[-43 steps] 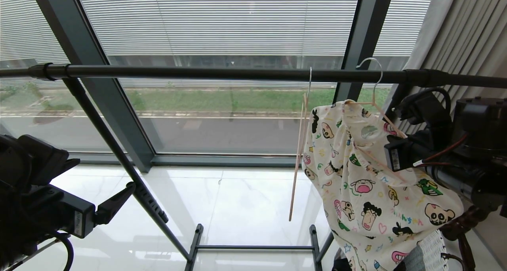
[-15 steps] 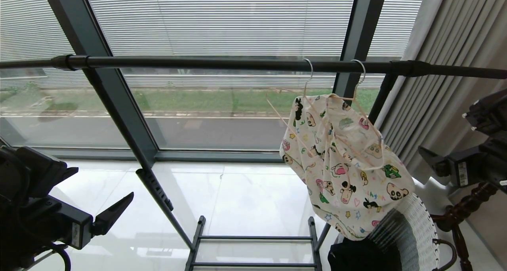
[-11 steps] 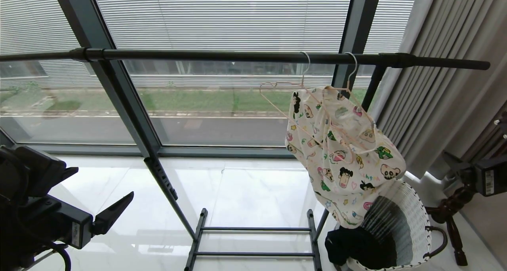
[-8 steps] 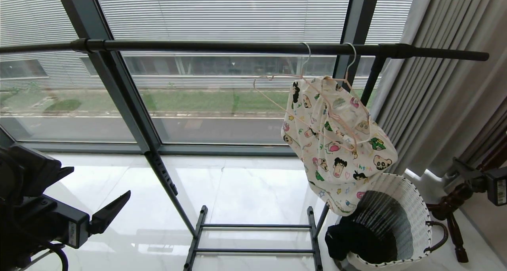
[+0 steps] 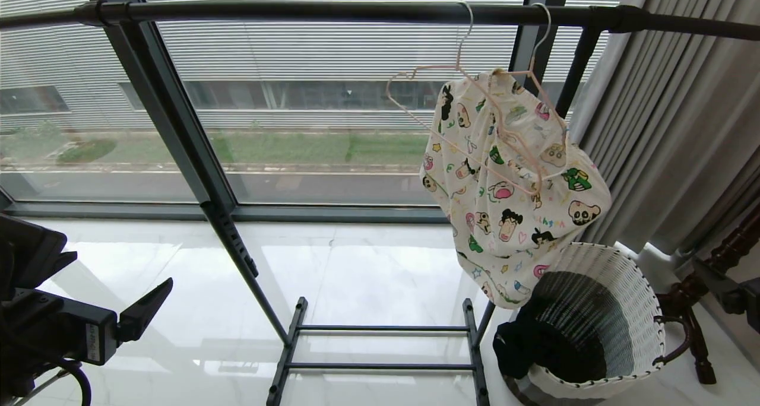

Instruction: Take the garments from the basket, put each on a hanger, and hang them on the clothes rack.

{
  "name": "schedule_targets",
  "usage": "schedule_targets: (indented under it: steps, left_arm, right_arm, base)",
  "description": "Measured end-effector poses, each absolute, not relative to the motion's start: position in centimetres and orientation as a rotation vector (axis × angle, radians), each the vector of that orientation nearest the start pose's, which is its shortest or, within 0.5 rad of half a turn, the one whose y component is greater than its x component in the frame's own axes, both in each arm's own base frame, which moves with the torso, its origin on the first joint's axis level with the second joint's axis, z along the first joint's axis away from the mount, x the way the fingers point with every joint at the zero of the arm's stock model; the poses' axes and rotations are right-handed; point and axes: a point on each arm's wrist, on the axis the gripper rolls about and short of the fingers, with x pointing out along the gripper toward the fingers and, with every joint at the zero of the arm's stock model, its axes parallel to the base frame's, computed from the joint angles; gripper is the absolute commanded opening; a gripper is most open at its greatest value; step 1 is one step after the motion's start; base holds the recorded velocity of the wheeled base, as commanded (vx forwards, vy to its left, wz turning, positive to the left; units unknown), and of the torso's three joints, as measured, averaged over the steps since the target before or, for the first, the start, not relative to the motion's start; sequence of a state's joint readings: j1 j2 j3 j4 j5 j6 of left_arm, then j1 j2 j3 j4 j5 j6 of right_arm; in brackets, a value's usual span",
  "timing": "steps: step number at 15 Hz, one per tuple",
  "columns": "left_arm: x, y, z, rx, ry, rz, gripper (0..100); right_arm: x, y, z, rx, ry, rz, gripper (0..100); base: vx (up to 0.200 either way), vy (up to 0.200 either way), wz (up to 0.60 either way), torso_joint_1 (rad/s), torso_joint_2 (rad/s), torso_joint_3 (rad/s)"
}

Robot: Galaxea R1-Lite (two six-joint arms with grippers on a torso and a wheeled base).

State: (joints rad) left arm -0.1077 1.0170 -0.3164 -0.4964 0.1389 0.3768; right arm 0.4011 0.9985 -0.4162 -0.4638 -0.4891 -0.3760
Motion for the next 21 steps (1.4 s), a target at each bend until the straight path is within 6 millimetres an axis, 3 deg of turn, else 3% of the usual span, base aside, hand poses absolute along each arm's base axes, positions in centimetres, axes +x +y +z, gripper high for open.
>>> schedule_targets:
  steps: [15,21]
  left_arm:
    - [11.6,-0.8,17.3,0.389,0.219,0.035,100]
    - [11.7,-0.9,17.5,0.385,0.213,0.034,100]
  right_arm:
    - [9.1,2.7,18.7,-0.476,0.118,-0.064,100]
    - [9.4,2.9,17.1,-0.553,0.181,-0.009,100]
  base:
    - [0.000,0.000,0.00,-0.182,0.48,0.295]
    - [0.200,0.000,0.00,-0.054,0.19,0.137]
